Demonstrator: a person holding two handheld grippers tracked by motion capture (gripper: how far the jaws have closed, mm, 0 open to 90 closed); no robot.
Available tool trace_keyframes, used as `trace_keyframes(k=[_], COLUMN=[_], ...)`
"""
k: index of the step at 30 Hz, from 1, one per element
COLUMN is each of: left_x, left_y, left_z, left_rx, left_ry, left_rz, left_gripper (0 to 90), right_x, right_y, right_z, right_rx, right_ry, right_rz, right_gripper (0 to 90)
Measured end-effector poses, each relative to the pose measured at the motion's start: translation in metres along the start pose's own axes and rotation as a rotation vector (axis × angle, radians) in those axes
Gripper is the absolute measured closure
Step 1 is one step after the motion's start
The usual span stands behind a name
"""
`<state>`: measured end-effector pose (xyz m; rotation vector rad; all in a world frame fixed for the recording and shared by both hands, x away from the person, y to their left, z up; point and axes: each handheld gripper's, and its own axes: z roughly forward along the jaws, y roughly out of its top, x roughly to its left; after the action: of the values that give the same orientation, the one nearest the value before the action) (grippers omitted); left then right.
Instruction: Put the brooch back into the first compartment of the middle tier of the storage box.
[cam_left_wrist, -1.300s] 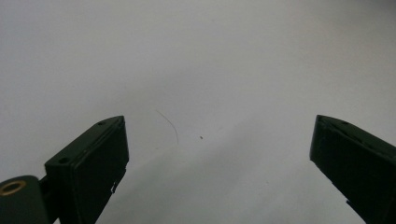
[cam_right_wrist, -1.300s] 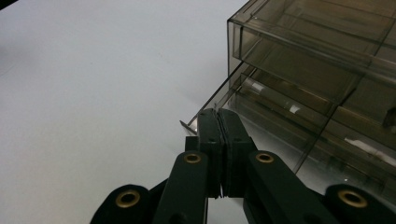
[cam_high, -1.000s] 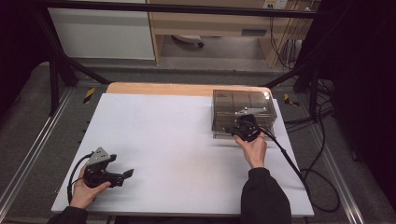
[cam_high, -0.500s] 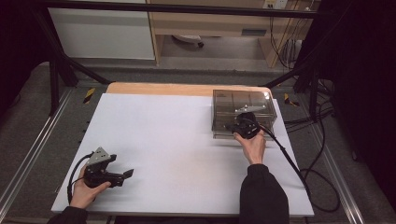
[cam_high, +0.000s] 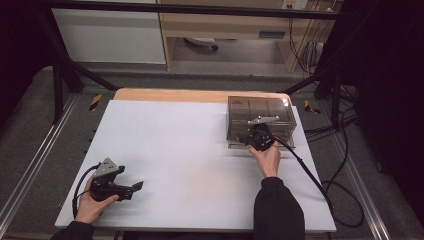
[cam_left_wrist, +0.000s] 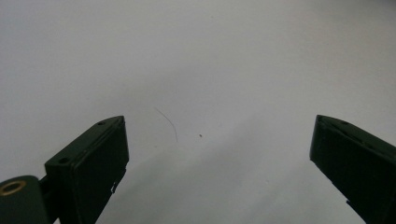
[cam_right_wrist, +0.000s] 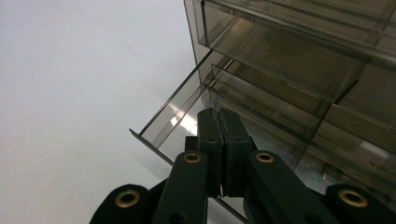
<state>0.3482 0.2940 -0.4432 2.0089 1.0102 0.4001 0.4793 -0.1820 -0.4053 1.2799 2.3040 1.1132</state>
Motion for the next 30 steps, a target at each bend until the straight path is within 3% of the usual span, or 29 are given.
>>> trace_keyframes(k=[17,30], left_x=[0.0,-0.001], left_y=[0.0,0.0], left_z=[0.0,0.001], left_rx=[0.002,0.002], left_ry=[-0.002,-0.001], left_rz=[0.001,0.0], left_gripper=[4.4,4.4], right_x=[0.001,0.004], right_y=[-0.002,0.003], right_z=[0.005,-0.019], right_rx=[0.003,-0.063], right_ry=[-0.007,-0.003], right_rz=[0.004,0.001], right_gripper=[85.8,72.1])
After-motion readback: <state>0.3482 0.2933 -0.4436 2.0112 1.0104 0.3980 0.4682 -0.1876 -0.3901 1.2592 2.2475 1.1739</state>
